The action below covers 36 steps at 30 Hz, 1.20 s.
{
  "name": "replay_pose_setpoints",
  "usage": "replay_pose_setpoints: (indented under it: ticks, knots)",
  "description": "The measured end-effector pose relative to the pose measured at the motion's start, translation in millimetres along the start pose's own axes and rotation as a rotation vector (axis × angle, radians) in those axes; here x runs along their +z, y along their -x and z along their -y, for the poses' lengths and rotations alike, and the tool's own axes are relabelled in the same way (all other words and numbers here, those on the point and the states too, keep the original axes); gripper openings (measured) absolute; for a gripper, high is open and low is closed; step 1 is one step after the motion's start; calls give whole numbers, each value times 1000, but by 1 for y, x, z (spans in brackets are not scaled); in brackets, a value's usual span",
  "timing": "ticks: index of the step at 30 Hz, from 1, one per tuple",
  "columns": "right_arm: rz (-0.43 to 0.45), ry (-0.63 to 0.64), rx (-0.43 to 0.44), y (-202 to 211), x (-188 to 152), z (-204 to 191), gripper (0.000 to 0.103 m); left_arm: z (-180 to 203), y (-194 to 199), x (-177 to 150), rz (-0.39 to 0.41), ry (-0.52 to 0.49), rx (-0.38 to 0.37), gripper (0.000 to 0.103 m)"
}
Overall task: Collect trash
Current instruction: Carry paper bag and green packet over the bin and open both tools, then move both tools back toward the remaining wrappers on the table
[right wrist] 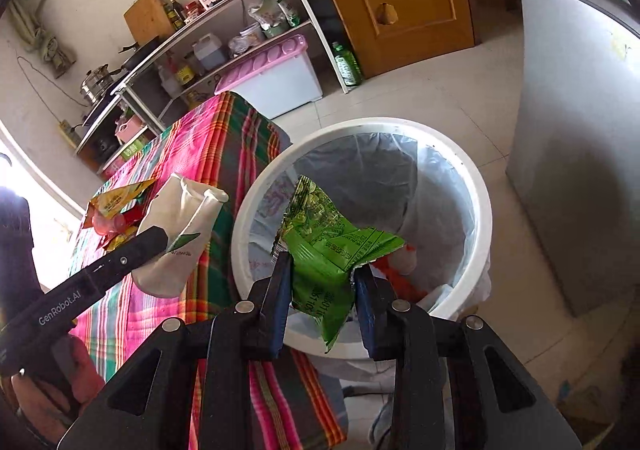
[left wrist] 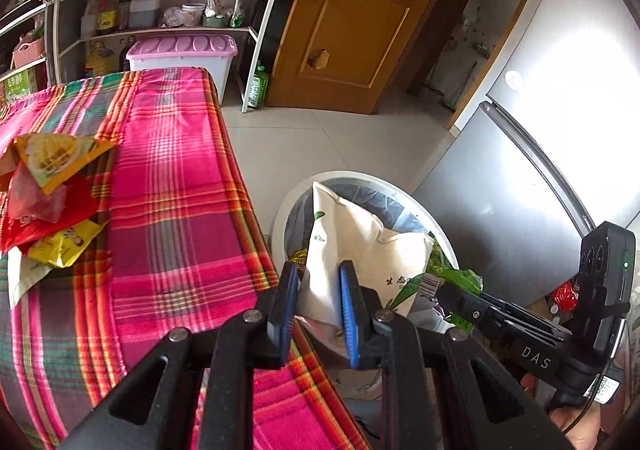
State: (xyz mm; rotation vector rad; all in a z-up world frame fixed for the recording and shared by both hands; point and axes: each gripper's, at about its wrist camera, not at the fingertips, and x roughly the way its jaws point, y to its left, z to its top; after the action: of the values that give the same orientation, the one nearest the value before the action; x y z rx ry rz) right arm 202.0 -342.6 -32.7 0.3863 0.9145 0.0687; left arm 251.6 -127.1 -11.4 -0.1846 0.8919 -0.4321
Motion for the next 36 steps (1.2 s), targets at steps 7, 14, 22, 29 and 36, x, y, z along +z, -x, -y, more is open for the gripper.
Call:
replay_pose_setpoints:
  ticks: [7, 14, 22, 29, 36]
  knots:
    - [15, -14, -33, -5, 7, 11, 38, 7, -32, 6, -37, 14, -35, 22]
    - [30, -29, -26, -1, 9, 14, 46, 1, -35, 3, -43, 42, -59, 24]
    - [67, 21, 21, 18, 3, -9, 46, -12, 0, -5, 22, 49, -45, 24]
    - [76, 93, 31, 33, -7, -46, 46, -35, 52, -21, 110, 75, 10, 24]
    - [66, 204, 88, 42, -25, -96, 46, -65, 105, -41, 182, 118, 105, 24]
